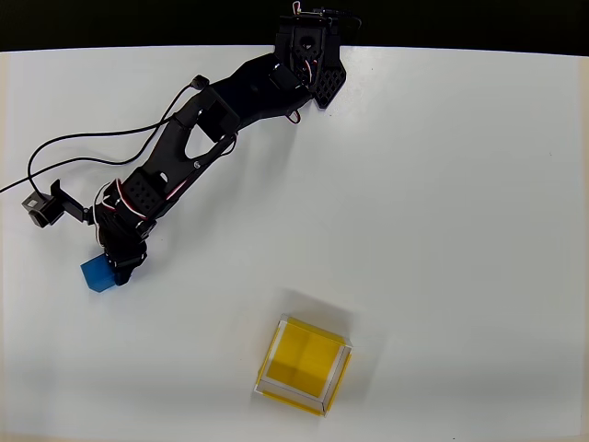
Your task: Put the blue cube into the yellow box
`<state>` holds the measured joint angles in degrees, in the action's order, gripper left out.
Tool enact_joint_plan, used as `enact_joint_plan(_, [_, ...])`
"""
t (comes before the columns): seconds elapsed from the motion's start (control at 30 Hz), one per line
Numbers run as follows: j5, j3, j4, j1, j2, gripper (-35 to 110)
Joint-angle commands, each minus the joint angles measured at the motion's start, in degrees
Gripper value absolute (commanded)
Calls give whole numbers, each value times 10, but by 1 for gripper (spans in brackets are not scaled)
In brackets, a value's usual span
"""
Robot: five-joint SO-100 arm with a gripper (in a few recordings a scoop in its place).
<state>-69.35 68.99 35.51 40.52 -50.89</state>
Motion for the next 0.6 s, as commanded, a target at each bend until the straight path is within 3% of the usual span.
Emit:
enact_joint_plan(0.0, [-27,21,-40,-35,-166,17])
enact_joint_plan(0.57, [-105,219,-176,-303,-430,16])
